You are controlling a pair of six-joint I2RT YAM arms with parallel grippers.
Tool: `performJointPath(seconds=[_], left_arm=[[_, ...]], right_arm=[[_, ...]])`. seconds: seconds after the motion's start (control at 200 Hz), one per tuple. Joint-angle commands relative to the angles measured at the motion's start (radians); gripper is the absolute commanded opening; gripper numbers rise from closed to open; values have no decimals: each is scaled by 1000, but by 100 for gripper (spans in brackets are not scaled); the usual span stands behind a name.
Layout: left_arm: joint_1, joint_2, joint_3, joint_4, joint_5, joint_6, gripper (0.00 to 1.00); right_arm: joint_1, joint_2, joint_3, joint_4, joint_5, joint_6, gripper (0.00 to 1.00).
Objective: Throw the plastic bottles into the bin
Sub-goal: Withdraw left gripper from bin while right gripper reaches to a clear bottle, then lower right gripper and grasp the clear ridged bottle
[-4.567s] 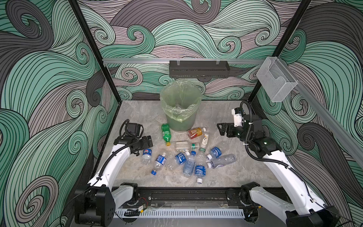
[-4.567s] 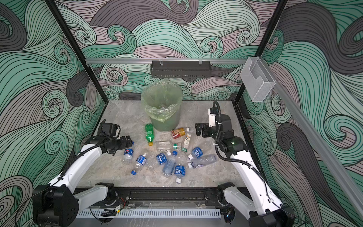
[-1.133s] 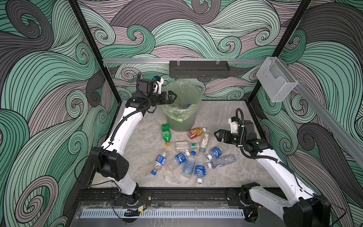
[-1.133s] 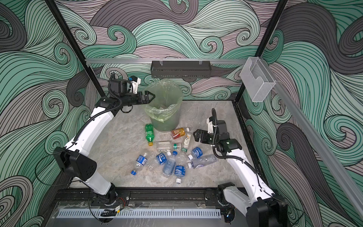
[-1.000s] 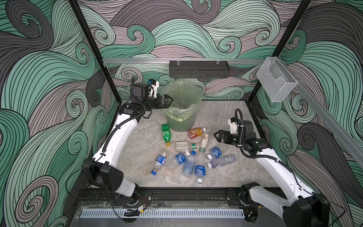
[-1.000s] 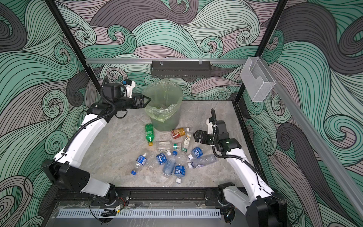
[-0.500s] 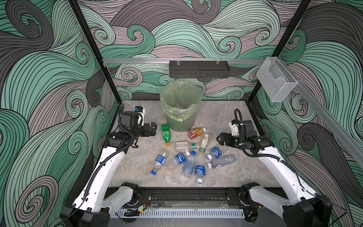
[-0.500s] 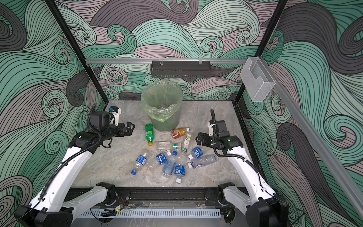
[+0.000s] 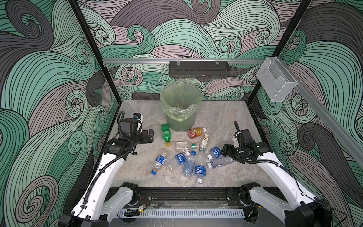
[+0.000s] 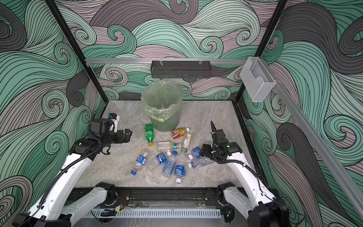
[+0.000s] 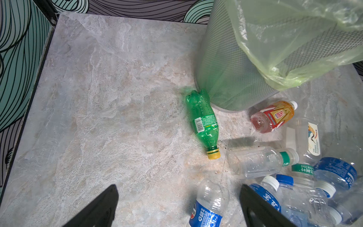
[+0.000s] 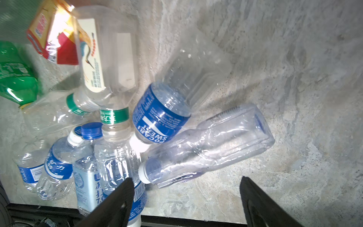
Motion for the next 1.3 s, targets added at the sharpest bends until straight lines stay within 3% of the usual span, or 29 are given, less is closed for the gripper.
performJointPath(seconds=[0.0, 0.57, 1.231, 1.296], left_arm=[[6, 11, -6, 21, -38, 8, 98], [6, 2, -34, 28, -51, 10, 98], [8, 1, -44, 26, -66, 12, 98], [8, -1, -44, 24, -69, 12, 98]], right_arm=[[6, -7, -31, 11, 15, 63, 85], [6, 129, -185, 285, -29, 133, 80], [7, 264, -157, 285, 66, 35, 64], [6, 267, -152, 282, 73, 24, 59]])
